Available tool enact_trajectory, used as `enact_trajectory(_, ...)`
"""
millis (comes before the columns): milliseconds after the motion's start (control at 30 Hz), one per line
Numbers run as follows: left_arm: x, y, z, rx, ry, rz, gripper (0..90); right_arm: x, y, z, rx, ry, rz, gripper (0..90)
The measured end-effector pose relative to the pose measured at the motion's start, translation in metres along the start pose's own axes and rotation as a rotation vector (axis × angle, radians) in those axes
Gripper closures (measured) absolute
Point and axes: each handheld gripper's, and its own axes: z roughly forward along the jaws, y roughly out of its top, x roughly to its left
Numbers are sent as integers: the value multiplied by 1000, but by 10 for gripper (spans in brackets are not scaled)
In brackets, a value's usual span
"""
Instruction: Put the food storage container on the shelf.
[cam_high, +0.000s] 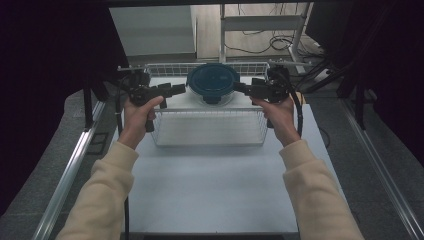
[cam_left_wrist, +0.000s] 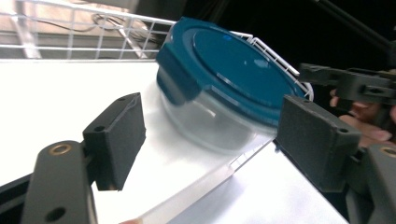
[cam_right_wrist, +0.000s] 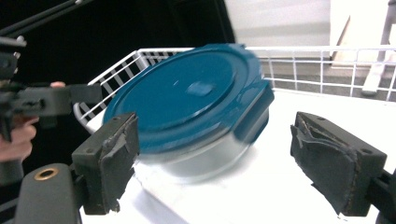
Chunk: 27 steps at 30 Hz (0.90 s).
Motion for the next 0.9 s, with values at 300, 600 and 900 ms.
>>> enact_trajectory(300,-11,-44,-32,8,13,86,253,13,-32,-41,-11,33,-118,155)
enact_trajectory(600,-26,-104,-62,46,35,177,250,21,-88,-73,-9,39,-172,166)
enact_trajectory(900,-21,-176,-67,140,78,161,221,22,-150,-95,44,17,-214,178)
